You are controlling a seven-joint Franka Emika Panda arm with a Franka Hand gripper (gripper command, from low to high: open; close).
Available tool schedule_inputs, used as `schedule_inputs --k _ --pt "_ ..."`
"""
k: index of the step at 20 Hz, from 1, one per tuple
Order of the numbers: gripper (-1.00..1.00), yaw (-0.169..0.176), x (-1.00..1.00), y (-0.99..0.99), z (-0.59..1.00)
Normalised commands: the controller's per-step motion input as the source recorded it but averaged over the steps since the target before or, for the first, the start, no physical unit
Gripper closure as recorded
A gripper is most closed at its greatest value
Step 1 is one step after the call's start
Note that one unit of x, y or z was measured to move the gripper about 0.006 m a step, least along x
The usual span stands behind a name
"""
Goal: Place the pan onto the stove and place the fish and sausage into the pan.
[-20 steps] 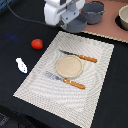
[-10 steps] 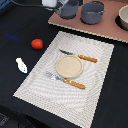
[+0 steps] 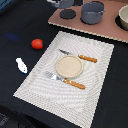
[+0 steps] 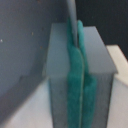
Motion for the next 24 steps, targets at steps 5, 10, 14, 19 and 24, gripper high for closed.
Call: schedule_inputs --k 5,10,14,19,24 --pt "1.0 0.062 0.17 0.32 -0.21" --pt "1.0 0.079 0.02 0.38 -0.29" --pt "1.0 0.067 0.12 0.38 -0.21" --pt "1.0 0.034 0.31 0.26 -0.07" --pt "1.0 0.01 0.37 0.14 -0.09"
